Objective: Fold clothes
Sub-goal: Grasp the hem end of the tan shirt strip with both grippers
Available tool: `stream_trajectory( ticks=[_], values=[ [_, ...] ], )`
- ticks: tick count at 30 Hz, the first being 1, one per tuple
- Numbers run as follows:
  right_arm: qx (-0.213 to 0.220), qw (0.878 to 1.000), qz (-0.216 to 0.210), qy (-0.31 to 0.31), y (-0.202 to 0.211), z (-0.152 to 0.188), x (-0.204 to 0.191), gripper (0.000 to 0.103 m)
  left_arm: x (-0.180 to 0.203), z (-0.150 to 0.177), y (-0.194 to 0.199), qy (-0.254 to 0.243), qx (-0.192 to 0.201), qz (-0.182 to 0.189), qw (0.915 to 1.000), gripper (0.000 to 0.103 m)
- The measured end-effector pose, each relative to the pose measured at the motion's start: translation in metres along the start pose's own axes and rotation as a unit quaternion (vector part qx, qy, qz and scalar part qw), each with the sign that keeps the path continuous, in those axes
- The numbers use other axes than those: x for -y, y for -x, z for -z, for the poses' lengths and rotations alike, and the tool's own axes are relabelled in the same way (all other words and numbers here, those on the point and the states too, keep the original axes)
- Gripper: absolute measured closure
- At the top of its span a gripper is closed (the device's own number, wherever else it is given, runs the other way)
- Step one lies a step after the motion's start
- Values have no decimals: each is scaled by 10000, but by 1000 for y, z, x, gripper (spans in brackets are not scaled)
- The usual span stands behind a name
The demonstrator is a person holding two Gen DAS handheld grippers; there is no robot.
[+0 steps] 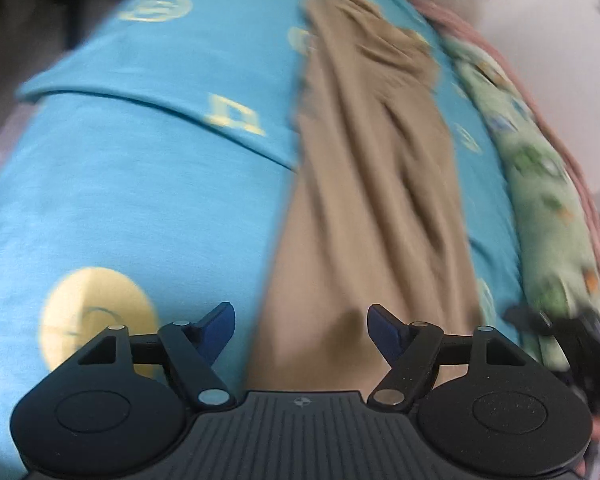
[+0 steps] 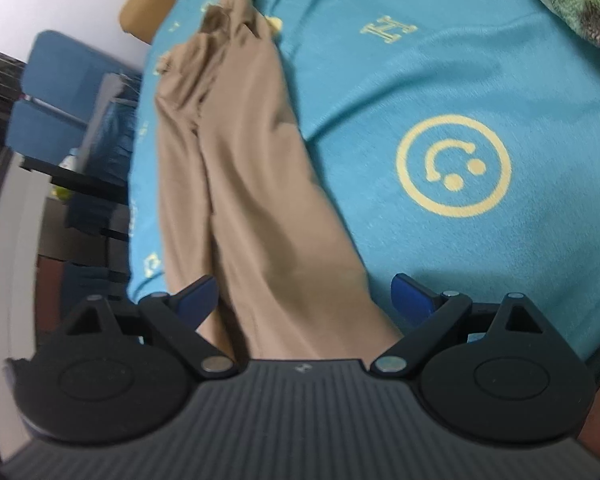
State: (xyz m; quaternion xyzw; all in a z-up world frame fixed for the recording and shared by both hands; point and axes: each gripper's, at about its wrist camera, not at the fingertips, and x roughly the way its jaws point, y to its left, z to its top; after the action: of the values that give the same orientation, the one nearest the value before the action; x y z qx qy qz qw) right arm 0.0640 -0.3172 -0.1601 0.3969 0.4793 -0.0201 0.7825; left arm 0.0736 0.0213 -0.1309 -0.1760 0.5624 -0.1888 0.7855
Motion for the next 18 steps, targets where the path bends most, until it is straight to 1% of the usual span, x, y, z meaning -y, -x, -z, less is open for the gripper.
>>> stream_trajectory(
  ticks=[2, 4, 6, 7, 8, 9, 12, 14, 16, 17, 18],
  values=[
    [-150, 9999, -34, -56, -6, 1, 2, 8, 10, 7, -3, -262, -173, 207, 9993, 32],
    [-356, 9993, -135, -56, -11, 5, 1, 8, 18, 11, -3, -518, -197, 75, 9984, 36],
    [-528, 9984, -202, -9, -13, 7, -1, 8, 16, 13, 0, -447, -241, 76, 9987, 47],
    [-610, 9979, -232, 15, -14, 8, -2, 14, 12, 12, 1, -343, -255, 85, 9990, 51],
    [-644, 9978, -152, 26, -14, 9, -2, 32, 8, 10, 2, -220, -274, 105, 9993, 58],
    [-624, 9980, -56, 12, -13, 10, -2, 38, 4, 9, 3, -96, -294, 127, 9994, 60],
    [-547, 9983, 193, 89, -10, 13, -4, 40, -5, 7, 2, 194, -406, 103, 9989, 59],
    [-499, 9974, 435, 278, -10, 17, -9, 40, -4, 6, 1, 195, -452, 51, 9988, 57],
    [-520, 9960, 564, 467, -11, 19, -14, 40, -3, 5, 0, 141, -473, 128, 9987, 47],
    [-530, 9950, 628, 562, -11, 21, -16, 38, -2, 4, 0, 114, -484, 168, 9986, 40],
    [-648, 9941, 597, 638, -13, 22, -19, 37, -1, 4, 0, 92, -510, 182, 9985, 38]
  ],
)
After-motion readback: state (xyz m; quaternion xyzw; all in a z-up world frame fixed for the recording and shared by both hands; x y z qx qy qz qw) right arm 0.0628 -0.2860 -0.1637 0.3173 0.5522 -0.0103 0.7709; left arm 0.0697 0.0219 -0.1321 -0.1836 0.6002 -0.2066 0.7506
